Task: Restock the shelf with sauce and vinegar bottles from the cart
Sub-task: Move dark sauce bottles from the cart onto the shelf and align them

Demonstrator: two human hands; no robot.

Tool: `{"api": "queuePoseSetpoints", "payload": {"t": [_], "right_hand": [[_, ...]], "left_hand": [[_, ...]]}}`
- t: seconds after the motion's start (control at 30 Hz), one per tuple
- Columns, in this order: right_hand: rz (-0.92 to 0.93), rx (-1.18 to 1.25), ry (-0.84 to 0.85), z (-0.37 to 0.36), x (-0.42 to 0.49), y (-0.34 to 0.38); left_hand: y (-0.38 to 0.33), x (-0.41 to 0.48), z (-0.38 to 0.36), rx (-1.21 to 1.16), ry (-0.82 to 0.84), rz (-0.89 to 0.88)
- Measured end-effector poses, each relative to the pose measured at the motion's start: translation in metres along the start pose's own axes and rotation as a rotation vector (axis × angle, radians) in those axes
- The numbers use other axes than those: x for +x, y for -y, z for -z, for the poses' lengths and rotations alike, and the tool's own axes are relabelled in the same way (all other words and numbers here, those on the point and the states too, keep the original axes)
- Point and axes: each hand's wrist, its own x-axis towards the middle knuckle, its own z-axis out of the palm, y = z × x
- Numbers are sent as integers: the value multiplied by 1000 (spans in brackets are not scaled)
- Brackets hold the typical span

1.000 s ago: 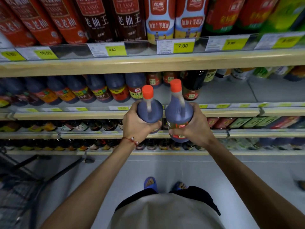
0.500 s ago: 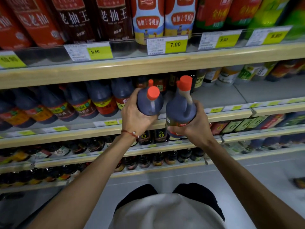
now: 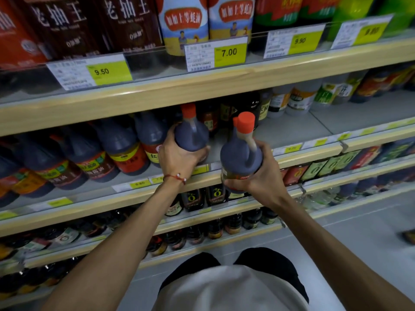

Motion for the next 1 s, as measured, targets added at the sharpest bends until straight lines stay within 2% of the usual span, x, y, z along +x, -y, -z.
{"api": "queuePoseSetpoints", "payload": {"t": [0.13,0.37,0.53,0.73,0.77,0.9,1.0], "right_hand": [[-23,-3,-11,-2,1,0],[-47,0,-26,-4,-4,8],[-65,4,-21,0,-9,16],[-128,59,19,11,-15,33],[-145,74,25,14,-16,36],[-221,154,91,21,-17,44],[-277,225,235,32,-13,45]], "left_hand": [[-4,7,-7,37,11,63],[-3,18,-12,13,145,113],[-4,9,-6,-74,205,160],[-22,-38,16,-381,113,306],[-29,-46,21,-412,189,301],[-59,-75,39,-473,704,288],[-67,-89,41,-479,822,288]]}}
